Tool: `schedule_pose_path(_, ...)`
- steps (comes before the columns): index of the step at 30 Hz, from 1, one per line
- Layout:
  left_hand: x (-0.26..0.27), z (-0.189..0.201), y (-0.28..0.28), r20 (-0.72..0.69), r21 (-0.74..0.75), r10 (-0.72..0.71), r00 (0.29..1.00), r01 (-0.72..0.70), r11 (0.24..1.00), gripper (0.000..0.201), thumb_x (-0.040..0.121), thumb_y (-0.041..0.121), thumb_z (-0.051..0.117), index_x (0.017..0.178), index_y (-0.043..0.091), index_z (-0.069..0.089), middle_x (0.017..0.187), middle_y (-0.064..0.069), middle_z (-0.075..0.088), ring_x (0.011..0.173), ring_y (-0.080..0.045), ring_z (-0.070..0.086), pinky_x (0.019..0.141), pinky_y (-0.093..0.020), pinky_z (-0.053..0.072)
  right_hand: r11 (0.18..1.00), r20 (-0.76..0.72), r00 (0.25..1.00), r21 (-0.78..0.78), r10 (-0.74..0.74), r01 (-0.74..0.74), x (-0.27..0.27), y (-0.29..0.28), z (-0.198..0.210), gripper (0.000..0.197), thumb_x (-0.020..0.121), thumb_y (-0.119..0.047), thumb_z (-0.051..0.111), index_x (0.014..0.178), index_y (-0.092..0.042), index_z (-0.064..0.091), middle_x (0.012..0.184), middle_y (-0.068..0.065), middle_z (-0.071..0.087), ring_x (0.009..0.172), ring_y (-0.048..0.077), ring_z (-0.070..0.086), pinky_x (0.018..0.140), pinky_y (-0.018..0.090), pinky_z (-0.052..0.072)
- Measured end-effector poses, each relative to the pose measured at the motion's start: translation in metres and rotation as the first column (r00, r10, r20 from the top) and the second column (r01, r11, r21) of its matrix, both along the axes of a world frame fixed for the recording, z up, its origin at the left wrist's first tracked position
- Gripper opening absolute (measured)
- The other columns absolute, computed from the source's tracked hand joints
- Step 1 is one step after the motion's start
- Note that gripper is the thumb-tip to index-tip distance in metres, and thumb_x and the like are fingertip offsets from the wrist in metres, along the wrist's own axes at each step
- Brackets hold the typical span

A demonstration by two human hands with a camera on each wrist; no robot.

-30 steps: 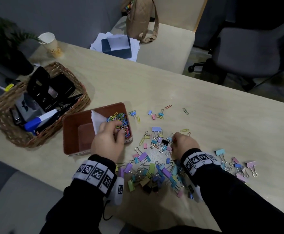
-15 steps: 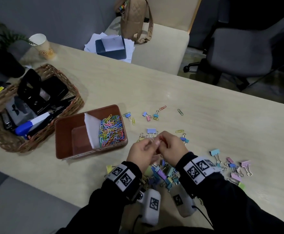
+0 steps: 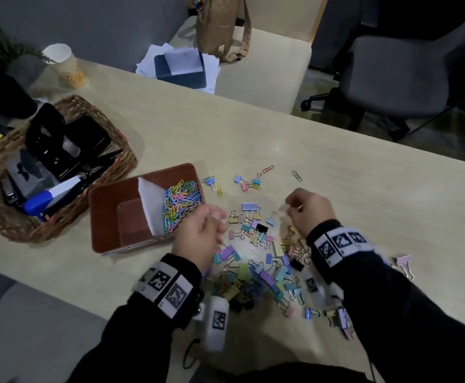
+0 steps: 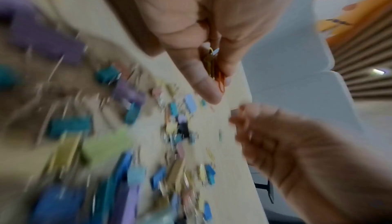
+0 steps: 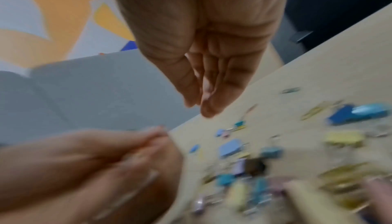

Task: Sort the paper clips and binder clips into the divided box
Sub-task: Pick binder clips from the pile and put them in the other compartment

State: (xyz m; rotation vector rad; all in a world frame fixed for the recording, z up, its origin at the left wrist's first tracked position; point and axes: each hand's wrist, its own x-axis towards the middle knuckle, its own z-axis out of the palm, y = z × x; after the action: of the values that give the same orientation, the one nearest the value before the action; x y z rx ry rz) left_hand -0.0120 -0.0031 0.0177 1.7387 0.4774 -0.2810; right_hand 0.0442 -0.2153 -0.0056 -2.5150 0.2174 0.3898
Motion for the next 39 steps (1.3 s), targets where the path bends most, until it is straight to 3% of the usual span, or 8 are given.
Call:
schedule_pose_path(4,0.019,0.022,0.036,0.174,0.505,-0.033,0.984,-0.060,0.861,0.022,0.101,0.018,0.039,0.101,0.017,0.061,0.073,-0.005,0.058,0.060,-0.015,0.048,0.050,-0.021,0.030,0.935,-0.128,0.971,-0.271,0.200,-0.228,0.014,-0.012,-0.020,0.029,0.087,-0.012,0.059,0.115,-0.014,0.057,0.112,0.008,0.055,0.103,0.027,0.055,0.086,0.036,0.051)
schedule_pose_path(8,0.034,0.010,0.056,0.041,0.699,-0.166,0.985,0.091,0.709,0.027,0.098,0.020,0.046,0.120,0.011,0.057,0.110,-0.014,0.064,0.099,-0.030,0.058,0.076,-0.028,0.038,0.897,-0.163,0.955,-0.335,0.246,-0.288,0.017,-0.009,-0.027,0.023,0.092,-0.017,0.051,0.114,-0.010,0.057,0.107,0.009,0.056,0.101,0.027,0.057,0.085,0.035,0.050)
schedule_pose_path(11,0.030,0.006,0.058,-0.003,0.739,-0.229,0.973,0.156,0.655,0.043,0.092,0.026,0.057,0.133,0.015,0.051,0.125,-0.013,0.054,0.117,-0.030,0.049,0.093,-0.037,0.042,0.900,-0.231,0.951,-0.337,0.205,-0.276,0.017,-0.005,-0.027,0.020,0.087,-0.010,0.053,0.107,-0.008,0.056,0.103,0.011,0.062,0.094,0.029,0.060,0.080,0.033,0.050)
schedule_pose_path(15,0.008,0.004,0.027,0.227,0.724,-0.345,0.911,0.079,0.686,0.021,0.089,0.027,0.060,0.107,0.018,0.066,0.106,-0.003,0.060,0.090,-0.019,0.059,0.078,-0.029,0.048,0.931,-0.246,0.961,-0.303,0.129,-0.203,0.017,-0.004,-0.031,0.018,0.084,-0.007,0.054,0.102,-0.008,0.051,0.093,0.012,0.064,0.079,0.029,0.057,0.067,0.032,0.048)
schedule_pose_path(20,0.001,-0.034,-0.023,-0.131,0.611,-0.654,0.745,0.580,0.539,0.023,0.096,0.020,0.047,0.109,0.021,0.065,0.110,0.001,0.060,0.096,-0.019,0.058,0.087,-0.035,0.049,0.950,-0.182,0.975,-0.259,0.126,-0.171,0.010,-0.006,-0.038,0.018,0.085,-0.012,0.054,0.103,-0.011,0.054,0.101,0.009,0.063,0.091,0.029,0.059,0.078,0.034,0.050)
schedule_pose_path(31,0.036,-0.060,-0.035,-0.363,0.681,-0.767,0.530,0.712,0.170,0.022,0.095,0.009,0.045,0.111,0.012,0.059,0.111,-0.007,0.051,0.101,-0.029,0.058,0.082,-0.038,0.048,0.985,-0.051,0.986,-0.071,-0.160,0.156,0.052,-0.016,-0.023,0.024,0.085,0.002,0.044,0.102,-0.008,0.057,0.097,0.008,0.058,0.089,0.029,0.056,0.070,0.028,0.041)
schedule_pose_path(35,0.034,-0.060,-0.039,-0.387,0.665,-0.736,0.555,0.721,0.195,0.022,0.095,0.011,0.042,0.114,0.008,0.052,0.115,-0.011,0.050,0.102,-0.032,0.056,0.079,-0.038,0.045,0.980,-0.050,0.989,-0.150,-0.138,0.130,0.073,-0.017,-0.034,0.022,0.094,-0.018,0.046,0.112,-0.008,0.051,0.106,0.015,0.062,0.094,0.033,0.059,0.072,0.031,0.041)
schedule_pose_path(39,0.033,-0.055,-0.043,-0.225,0.620,-0.588,0.777,0.580,0.529,0.014,0.093,0.013,0.038,0.102,0.008,0.048,0.101,-0.012,0.051,0.088,-0.034,0.056,0.072,-0.039,0.040,0.976,-0.123,0.983,-0.187,-0.134,0.109,0.084,-0.019,-0.049,0.035,0.088,-0.032,0.062,0.110,-0.008,0.049,0.107,0.013,0.063,0.094,0.032,0.060,0.071,0.030,0.043)
